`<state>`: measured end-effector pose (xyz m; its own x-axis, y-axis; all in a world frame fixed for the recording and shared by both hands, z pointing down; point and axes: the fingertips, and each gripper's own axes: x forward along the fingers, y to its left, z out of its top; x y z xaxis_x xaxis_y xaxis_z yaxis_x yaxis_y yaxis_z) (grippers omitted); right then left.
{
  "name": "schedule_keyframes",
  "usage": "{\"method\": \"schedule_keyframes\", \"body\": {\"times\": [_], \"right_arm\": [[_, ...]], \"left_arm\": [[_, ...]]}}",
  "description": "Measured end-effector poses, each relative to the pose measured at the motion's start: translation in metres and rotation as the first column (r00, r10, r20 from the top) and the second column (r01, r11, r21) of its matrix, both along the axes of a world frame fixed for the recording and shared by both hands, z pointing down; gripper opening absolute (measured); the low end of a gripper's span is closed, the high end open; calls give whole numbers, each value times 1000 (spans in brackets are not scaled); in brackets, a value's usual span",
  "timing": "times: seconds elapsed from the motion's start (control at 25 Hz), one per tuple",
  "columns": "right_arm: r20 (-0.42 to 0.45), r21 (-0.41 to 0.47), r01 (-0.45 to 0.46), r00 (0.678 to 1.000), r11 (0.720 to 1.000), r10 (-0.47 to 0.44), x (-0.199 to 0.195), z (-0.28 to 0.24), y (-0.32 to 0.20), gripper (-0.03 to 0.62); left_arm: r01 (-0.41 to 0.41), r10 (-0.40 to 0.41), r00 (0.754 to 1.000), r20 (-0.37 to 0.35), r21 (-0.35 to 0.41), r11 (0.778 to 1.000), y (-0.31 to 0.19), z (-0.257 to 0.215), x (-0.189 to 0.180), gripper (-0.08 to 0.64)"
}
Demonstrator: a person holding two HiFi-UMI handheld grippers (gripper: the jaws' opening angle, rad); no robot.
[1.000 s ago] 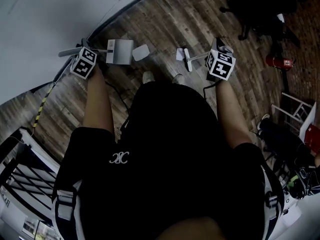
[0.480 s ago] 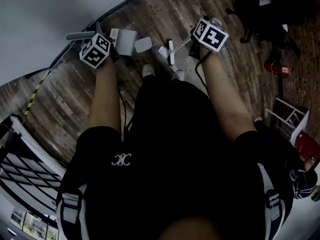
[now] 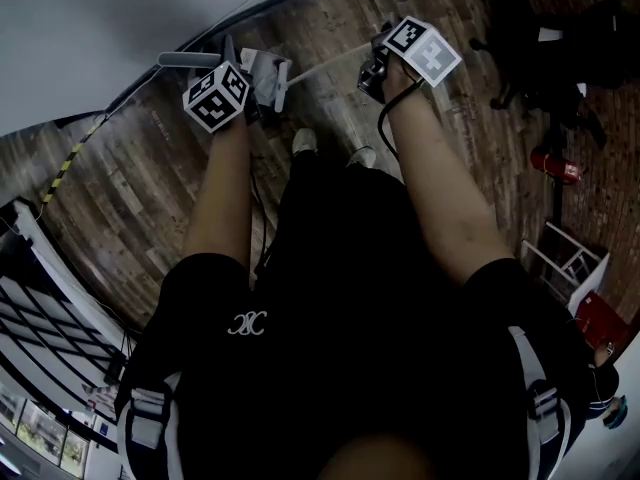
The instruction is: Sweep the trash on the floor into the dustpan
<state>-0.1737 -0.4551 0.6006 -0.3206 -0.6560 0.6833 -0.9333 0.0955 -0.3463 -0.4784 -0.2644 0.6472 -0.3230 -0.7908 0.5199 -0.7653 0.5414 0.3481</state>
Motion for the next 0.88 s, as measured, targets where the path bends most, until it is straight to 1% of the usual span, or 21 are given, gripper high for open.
{"method": "schedule_keyframes", "body": {"times": [0.12,0.24,0.4,0.52,0.6,0.76,0.88], "right_arm": [[93,-37,-44,995,998,47,1,13,10,49],[133,-45,-68,988,997,74,7,12,14,50],[132,-22,-33,991,999,36,17,1,15,49],[152,11,27,988,1000,-29,31,-12,27,49],[173,37,46,984,998,-52,50,-24,38,49],[205,86,49,976,995,-66,97,-55,56,49],[208,126,37,976,991,-63,135,-75,67,49]], "left_arm": [[-15,15,1000,-6,1,1000,2,1,0,172],[-25,25,1000,-9,-1,1000,1,3,-1,173],[-27,27,1000,-4,-7,1000,0,2,0,173],[-31,31,1000,1,-10,999,-2,1,3,173],[-38,38,999,0,-11,999,-2,2,6,173],[-44,44,999,7,-13,999,-4,0,8,173],[-62,62,998,15,-40,997,-9,0,17,173]]}}
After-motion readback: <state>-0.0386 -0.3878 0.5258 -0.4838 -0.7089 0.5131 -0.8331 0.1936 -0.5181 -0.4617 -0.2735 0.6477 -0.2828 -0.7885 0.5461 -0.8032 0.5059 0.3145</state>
